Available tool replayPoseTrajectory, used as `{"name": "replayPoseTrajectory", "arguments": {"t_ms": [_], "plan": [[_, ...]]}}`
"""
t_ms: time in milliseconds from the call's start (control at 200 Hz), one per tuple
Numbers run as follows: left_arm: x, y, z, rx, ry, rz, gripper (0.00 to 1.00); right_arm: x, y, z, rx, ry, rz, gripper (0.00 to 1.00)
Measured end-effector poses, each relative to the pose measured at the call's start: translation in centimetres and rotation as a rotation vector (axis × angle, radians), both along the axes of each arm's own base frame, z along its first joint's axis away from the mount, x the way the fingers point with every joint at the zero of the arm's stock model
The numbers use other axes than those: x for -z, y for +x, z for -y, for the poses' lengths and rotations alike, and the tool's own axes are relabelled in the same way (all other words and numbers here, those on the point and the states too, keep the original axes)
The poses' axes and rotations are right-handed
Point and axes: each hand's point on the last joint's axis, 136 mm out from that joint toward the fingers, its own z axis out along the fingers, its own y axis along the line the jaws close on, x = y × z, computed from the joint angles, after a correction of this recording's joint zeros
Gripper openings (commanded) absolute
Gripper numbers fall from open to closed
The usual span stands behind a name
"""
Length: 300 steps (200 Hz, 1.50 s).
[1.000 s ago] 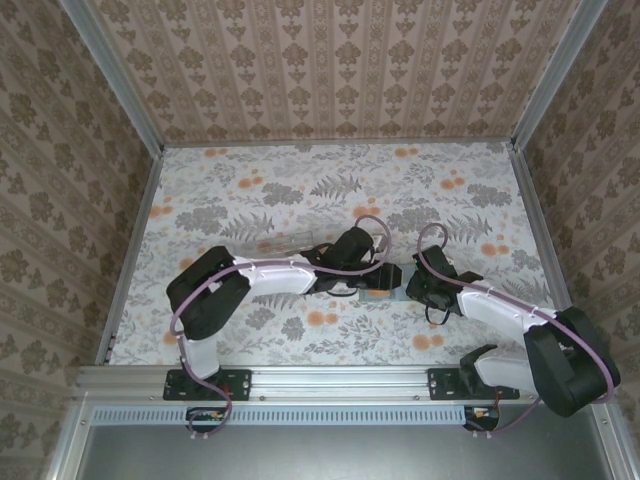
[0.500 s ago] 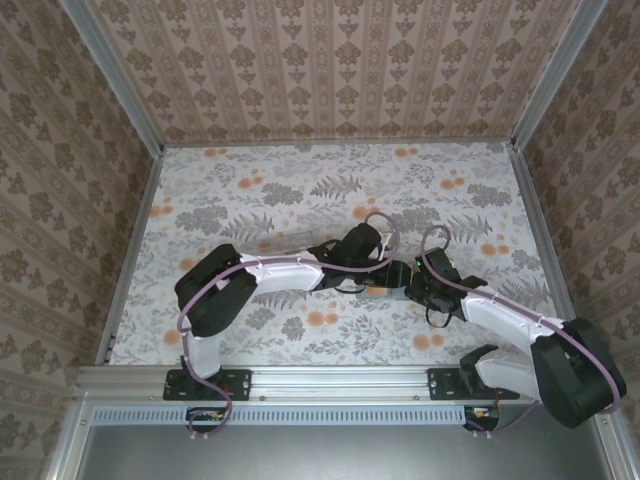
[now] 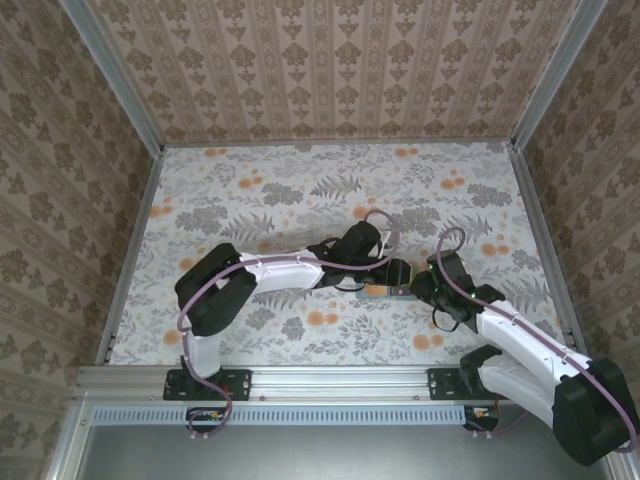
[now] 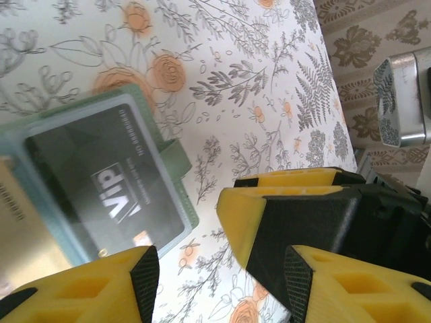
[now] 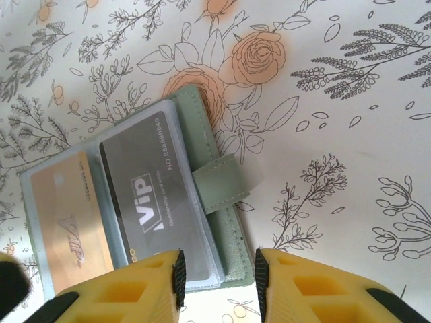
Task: Take the credit cards out of the card holder
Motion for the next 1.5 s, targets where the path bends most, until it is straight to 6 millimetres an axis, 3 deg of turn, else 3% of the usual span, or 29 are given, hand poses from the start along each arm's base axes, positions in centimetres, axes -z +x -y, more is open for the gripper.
{"name": "replayPoseTrajectory", "arguments": {"t_ms": [105,155,200,305,560,905,1500], "plan": [[-0.2,0.7,-1.3,-0.036,0.009,0.009,0.48,0.7,-0.1,-0.1,-0.027,-0.021,-0.03,0.23],[0.0,1.1,-2.0,-0.059,0.018,0.005,0.35,0.8,0.1,-0.2,-0.046,-0.034,-0.041,0.2],[0.4,1.4,-2.5,-0.075,0.029,0.003,0.29,0.8,0.3,-0.4,-0.054,-0.037,-0.048,0.19],[1.6,1.8,-3.4,-0.102,0.059,-0.012,0.29,0.5,1.2,-1.0,-0.078,-0.04,-0.058,0.19],[2.8,1.9,-3.5,-0.115,0.081,-0.035,0.31,1.0,2.8,-1.8,-0.117,-0.058,-0.078,0.16],[5.9,1.7,-3.6,-0.126,0.137,-0.086,0.32,2.5,2.9,-2.2,-0.135,-0.055,-0.116,0.12],[6.2,1.6,-2.5,-0.115,0.138,-0.095,0.3,2.5,3.0,-3.0,-0.154,-0.013,-0.105,0.12]]}}
